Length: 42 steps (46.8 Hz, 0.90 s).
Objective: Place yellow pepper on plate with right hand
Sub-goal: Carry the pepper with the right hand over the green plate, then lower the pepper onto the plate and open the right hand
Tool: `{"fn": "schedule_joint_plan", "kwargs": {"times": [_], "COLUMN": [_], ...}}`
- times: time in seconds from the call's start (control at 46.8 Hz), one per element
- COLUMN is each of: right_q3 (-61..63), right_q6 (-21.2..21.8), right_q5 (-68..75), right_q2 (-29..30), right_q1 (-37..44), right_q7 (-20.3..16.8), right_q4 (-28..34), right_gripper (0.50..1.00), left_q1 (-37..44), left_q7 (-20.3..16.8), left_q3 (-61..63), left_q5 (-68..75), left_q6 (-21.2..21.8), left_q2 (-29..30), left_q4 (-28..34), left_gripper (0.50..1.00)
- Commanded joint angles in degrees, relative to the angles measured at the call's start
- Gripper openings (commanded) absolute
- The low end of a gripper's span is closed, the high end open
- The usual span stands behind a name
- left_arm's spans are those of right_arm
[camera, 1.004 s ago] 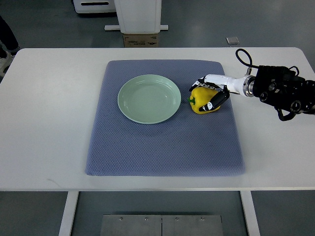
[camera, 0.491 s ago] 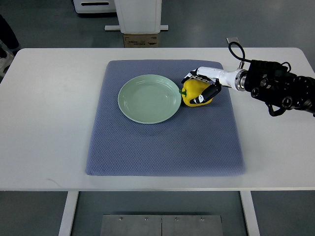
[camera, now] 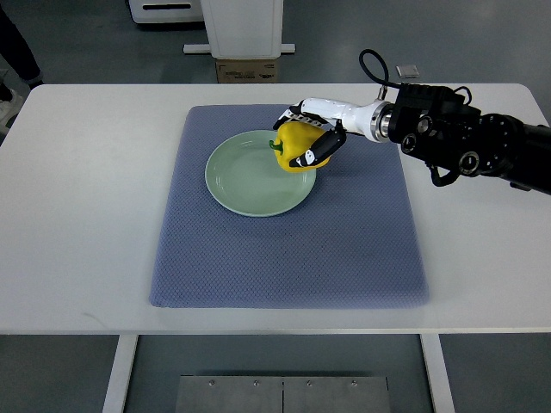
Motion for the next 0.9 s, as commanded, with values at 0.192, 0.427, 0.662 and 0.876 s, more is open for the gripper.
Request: {"fn": "schedule_joint_plan", "kwargs": {"times": [0.192, 0.427, 0.662, 0.876], "right_q3": [0.04, 0.04, 0.13, 1.7], "right_q6": [-0.21, -0.21, -0.12, -0.12], "right_q5": [2.84, 2.84, 2.93, 2.93], "right_q2": [3.69, 3.69, 3.69, 3.69], "right_q1": [-1.63, -3.48, -3.84, -4.19], "right_q7": [-1.28, -1.81, -1.99, -1.72], "right_q4": [-5.9, -7.66, -7.57, -7.48], "right_gripper": [0.5, 0.5, 0.5, 0.5], "left_q1": [0.0, 0.0, 0.0, 0.0], "left_q7": [0.0, 0.0, 0.0, 0.0], "left_q3": [0.0, 0.0, 0.0, 0.0], "left_q5": [0.0, 0.0, 0.0, 0.0], "left_q6": [0.01, 0.01, 0.01, 0.01], "left_q2": [0.0, 0.0, 0.0, 0.0], "left_q4": [-0.01, -0.01, -0.01, -0.01], "left_gripper": [1.0, 1.0, 1.0, 1.0]}}
